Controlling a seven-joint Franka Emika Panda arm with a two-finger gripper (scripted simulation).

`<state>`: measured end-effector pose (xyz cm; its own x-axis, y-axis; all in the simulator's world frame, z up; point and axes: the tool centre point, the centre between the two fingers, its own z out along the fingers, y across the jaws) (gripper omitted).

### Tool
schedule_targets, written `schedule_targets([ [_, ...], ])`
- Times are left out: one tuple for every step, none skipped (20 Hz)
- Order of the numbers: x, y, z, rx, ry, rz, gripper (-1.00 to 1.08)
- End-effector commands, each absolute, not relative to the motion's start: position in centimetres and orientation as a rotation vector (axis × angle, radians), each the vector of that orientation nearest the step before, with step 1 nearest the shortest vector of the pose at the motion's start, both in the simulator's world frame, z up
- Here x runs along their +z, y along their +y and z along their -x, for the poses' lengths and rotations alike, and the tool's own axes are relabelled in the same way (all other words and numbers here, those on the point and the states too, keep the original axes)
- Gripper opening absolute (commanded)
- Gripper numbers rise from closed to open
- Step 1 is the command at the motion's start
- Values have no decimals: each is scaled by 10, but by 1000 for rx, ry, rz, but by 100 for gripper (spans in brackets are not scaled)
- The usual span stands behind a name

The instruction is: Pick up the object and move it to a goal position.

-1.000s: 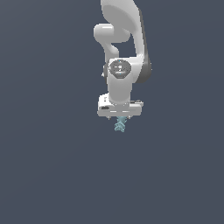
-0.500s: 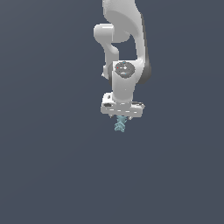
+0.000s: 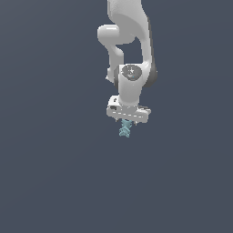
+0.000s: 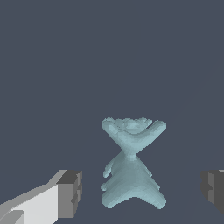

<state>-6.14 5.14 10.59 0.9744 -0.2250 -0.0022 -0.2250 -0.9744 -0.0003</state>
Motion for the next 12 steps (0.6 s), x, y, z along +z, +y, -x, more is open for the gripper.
schedule_targets([
  [105, 52, 62, 0, 365, 3120, 100],
  [106, 52, 62, 2, 359, 3121, 100],
  [105, 52, 62, 2, 359, 3121, 100],
  [104, 52, 62, 2, 359, 3121, 100],
  [103, 52, 62, 2, 359, 3121, 100],
  [100, 52, 62, 2, 359, 3121, 100],
  [97, 52, 62, 2, 360, 3121, 100],
  [94, 52, 62, 2, 360, 3121, 100],
  [89, 52, 62, 2, 361, 3121, 100],
  [84, 52, 63, 1, 362, 3121, 100],
  [79, 52, 63, 1, 362, 3121, 100],
  [74, 52, 63, 1, 363, 3120, 100],
])
